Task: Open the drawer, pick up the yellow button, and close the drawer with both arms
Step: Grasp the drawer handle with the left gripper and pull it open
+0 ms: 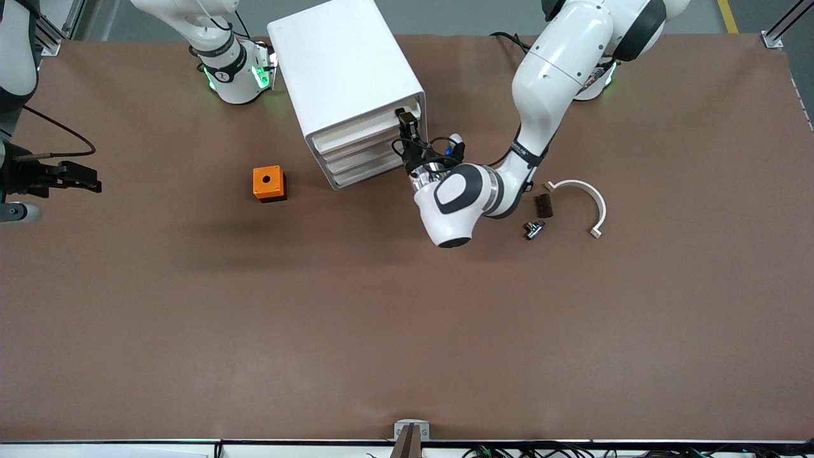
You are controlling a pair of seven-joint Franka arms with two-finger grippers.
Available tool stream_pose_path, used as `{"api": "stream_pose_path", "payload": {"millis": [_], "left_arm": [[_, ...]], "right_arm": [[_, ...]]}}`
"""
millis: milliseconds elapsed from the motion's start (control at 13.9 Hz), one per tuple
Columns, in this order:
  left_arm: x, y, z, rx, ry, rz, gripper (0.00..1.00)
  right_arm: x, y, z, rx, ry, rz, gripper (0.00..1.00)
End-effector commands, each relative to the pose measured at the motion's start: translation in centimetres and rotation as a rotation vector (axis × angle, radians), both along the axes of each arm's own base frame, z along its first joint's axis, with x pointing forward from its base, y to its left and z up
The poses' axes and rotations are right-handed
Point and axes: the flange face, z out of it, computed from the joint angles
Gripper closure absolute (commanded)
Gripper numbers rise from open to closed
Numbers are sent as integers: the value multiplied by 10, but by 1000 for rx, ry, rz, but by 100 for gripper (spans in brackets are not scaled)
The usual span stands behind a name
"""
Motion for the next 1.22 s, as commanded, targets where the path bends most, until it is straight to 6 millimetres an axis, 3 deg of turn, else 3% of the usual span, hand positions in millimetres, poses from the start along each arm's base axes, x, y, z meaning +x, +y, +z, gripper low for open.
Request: {"api": "stream_pose_path", "payload": {"millis": [0, 288, 576, 720, 792, 936, 1152], "left_arm": [[38, 30, -1, -45, 13, 103, 91], [77, 69, 2, -54, 9, 199, 91], [98, 97, 2, -53, 7, 251, 91], [101, 102, 2, -51, 5, 259, 90], [102, 102, 1, -51, 1, 262, 78], [101, 101, 3, -74, -9, 259, 39], [113, 104, 19, -302, -155, 255, 9]], "right_arm": [[0, 0, 9, -10, -2, 6, 0], [-2, 10, 11, 5, 1, -20, 0], [-7, 25, 6, 88, 42, -274, 0], [-7, 37, 6, 93, 53, -307, 0], [-7, 39, 6, 106, 54, -316, 0], [-8, 48, 9, 99, 53, -361, 0], [-9, 66, 11, 95, 54, -404, 0]]}}
